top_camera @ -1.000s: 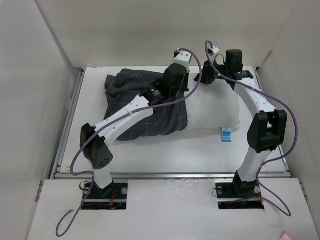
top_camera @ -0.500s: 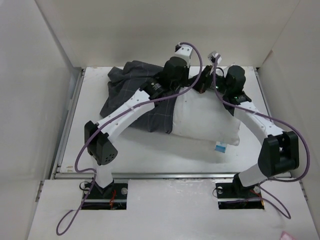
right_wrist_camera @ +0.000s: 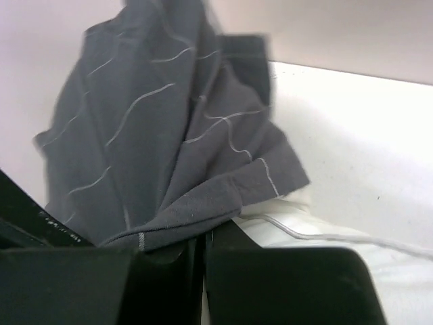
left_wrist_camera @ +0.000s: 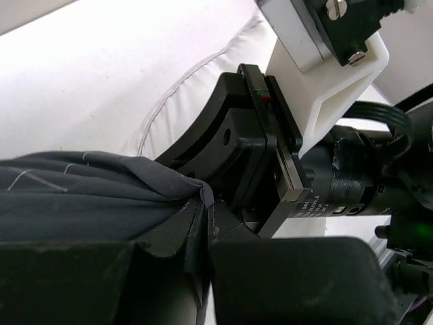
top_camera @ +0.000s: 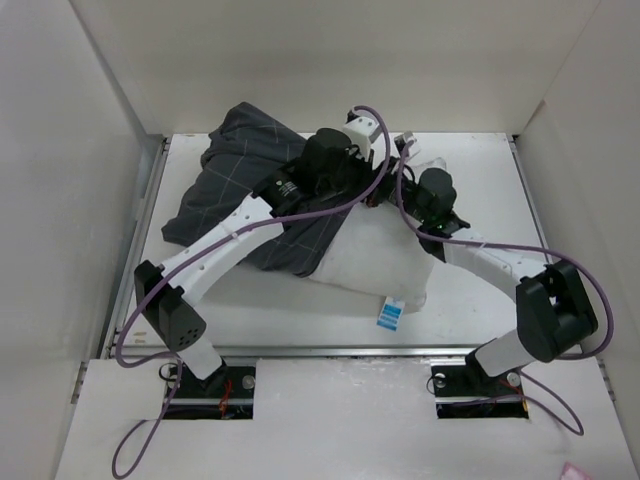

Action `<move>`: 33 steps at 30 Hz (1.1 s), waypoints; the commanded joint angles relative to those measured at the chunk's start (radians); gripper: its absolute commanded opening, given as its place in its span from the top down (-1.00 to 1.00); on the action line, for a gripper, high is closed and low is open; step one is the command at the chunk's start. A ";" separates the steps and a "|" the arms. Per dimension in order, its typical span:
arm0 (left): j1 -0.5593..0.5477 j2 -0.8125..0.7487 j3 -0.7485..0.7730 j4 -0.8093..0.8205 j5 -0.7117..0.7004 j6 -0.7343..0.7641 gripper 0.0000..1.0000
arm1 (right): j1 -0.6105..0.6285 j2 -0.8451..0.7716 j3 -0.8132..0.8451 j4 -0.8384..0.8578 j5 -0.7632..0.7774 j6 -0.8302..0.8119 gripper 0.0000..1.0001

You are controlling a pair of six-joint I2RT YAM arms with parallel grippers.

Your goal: Put the pillow into the pillowcase

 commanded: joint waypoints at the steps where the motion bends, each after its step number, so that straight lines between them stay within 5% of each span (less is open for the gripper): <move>1: -0.092 0.002 0.009 0.163 0.391 -0.030 1.00 | 0.084 -0.020 -0.031 0.295 0.207 0.150 1.00; 10: -0.138 0.060 0.000 0.085 0.587 0.037 1.00 | 0.094 0.082 -0.183 0.645 0.431 0.526 1.00; 16: -0.148 0.120 0.011 -0.045 0.676 0.068 0.91 | 0.103 0.062 -0.202 0.583 0.575 0.535 1.00; 19: -0.148 0.120 -0.004 -0.055 0.630 0.059 0.52 | 0.094 0.062 -0.202 0.561 0.594 0.535 1.00; 20: -0.148 0.109 -0.005 -0.065 0.563 0.059 0.20 | 0.094 0.062 -0.202 0.538 0.594 0.535 1.00; 21: -0.148 0.094 -0.015 -0.066 0.511 0.033 -0.36 | 0.066 0.062 -0.211 0.518 0.562 0.535 1.00; 22: -0.148 0.079 -0.029 -0.049 0.462 0.014 -0.61 | 0.057 0.062 -0.211 0.498 0.561 0.523 0.96; 23: -0.148 0.036 -0.072 -0.012 0.426 0.014 -0.98 | 0.048 0.051 -0.220 0.445 0.561 0.523 0.79; 25: -0.137 -0.012 -0.101 0.009 0.311 -0.004 -0.99 | 0.026 0.030 -0.232 0.430 0.552 0.502 0.16; 33: -0.128 -0.285 -0.277 0.063 -0.118 -0.062 -0.99 | 0.008 -0.090 -0.112 0.058 0.508 0.108 -0.94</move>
